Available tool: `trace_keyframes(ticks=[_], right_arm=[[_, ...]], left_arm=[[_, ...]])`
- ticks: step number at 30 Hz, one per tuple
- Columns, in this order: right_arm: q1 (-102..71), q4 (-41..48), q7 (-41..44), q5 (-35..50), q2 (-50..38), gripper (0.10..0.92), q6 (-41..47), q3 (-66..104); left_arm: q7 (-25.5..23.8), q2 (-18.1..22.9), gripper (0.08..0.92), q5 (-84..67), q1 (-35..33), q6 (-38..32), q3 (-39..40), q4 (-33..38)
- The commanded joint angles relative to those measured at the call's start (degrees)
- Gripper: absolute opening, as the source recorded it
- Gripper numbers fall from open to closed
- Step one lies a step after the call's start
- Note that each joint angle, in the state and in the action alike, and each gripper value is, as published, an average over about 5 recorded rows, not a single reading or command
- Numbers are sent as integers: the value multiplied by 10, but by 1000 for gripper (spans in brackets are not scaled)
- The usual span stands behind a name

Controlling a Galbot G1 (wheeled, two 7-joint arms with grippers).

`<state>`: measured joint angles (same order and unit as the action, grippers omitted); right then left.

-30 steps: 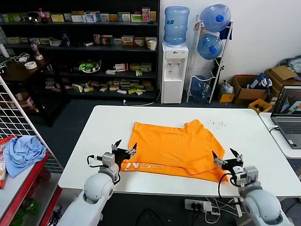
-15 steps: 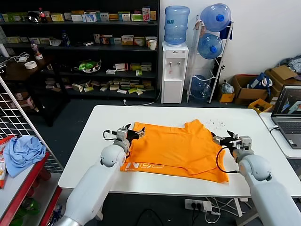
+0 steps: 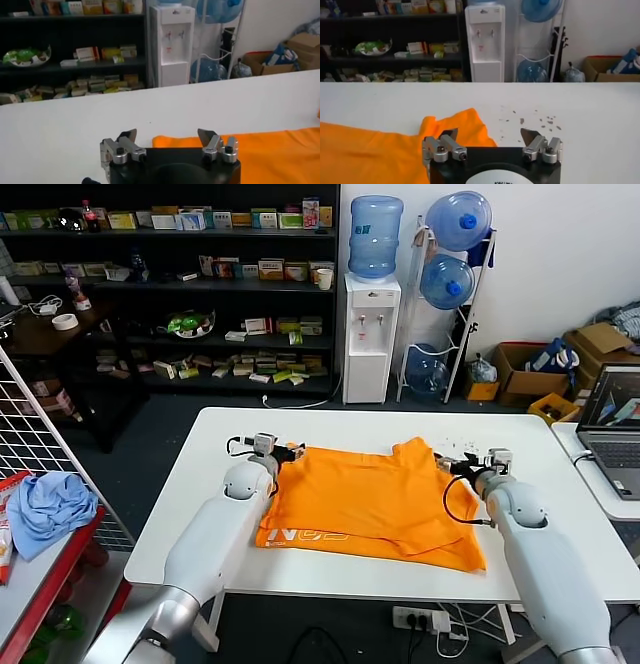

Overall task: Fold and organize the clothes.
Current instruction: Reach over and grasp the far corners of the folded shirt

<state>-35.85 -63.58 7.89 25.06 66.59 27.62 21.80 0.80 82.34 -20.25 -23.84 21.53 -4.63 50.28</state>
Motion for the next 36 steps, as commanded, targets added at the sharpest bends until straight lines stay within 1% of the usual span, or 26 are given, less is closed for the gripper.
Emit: trace_keyframes(ticks=[1,10,19,21,24,27,36], right_arm=[[52,106,22,-32,39,823,-34,-3],[63,149,30,-39,54,823,-60,4],[60,162,32,-48,61,823,-72,9],[59,161,30,-51,62,811,-76,10],[58,156,28,-52,62,749,-80,8],[61,155,25,-52,61,663,-81,5],[68,157,17,-50,64,403,-76,1]], left_arm=[[-3,14,823,4,35,3,-11,-75],[-5,14,823,9,29,-3,-14,-79],[-6,19,823,25,26,-11,-14,-83],[-6,18,823,26,23,-12,-14,-81],[-6,18,820,30,20,-15,-14,-78],[-9,19,778,36,20,-20,-14,-80],[-15,21,525,42,16,-25,-14,-82]])
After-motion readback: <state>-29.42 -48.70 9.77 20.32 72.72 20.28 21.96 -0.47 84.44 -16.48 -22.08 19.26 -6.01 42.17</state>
